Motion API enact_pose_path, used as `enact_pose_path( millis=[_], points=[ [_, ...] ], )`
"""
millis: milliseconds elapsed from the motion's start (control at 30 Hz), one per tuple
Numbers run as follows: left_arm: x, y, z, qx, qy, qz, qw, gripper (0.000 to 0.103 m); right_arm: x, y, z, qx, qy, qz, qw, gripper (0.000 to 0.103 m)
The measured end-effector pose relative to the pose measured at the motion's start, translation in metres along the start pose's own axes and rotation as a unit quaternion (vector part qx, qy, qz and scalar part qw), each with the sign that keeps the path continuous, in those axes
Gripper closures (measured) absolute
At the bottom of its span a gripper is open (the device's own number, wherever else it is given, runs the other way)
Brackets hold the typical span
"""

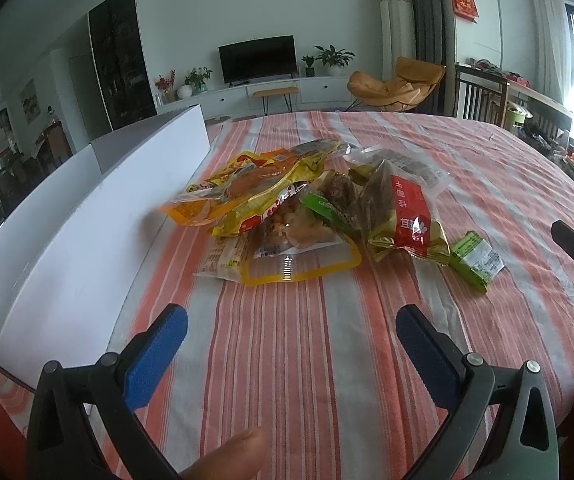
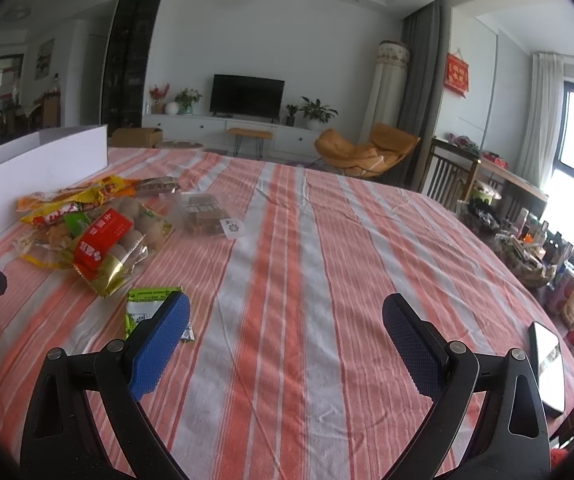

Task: Organize snacks

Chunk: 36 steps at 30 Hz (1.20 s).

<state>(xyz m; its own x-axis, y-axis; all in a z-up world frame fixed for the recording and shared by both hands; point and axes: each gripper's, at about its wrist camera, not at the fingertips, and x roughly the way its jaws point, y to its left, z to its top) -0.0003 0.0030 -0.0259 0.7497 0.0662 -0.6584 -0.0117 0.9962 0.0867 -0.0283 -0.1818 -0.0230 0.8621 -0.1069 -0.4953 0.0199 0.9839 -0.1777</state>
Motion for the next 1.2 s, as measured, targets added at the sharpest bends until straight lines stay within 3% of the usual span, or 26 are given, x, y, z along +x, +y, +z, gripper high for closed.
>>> enact_pose_path(
  millis=[1200],
  points=[
    [0.0022, 0.0043, -0.0017, -0.003, 0.004, 0.005, 1.0000, 0.000, -0.0005, 0.0012, 0.0006, -0.001, -0.004, 0.002, 1.000, 0.005]
  ],
)
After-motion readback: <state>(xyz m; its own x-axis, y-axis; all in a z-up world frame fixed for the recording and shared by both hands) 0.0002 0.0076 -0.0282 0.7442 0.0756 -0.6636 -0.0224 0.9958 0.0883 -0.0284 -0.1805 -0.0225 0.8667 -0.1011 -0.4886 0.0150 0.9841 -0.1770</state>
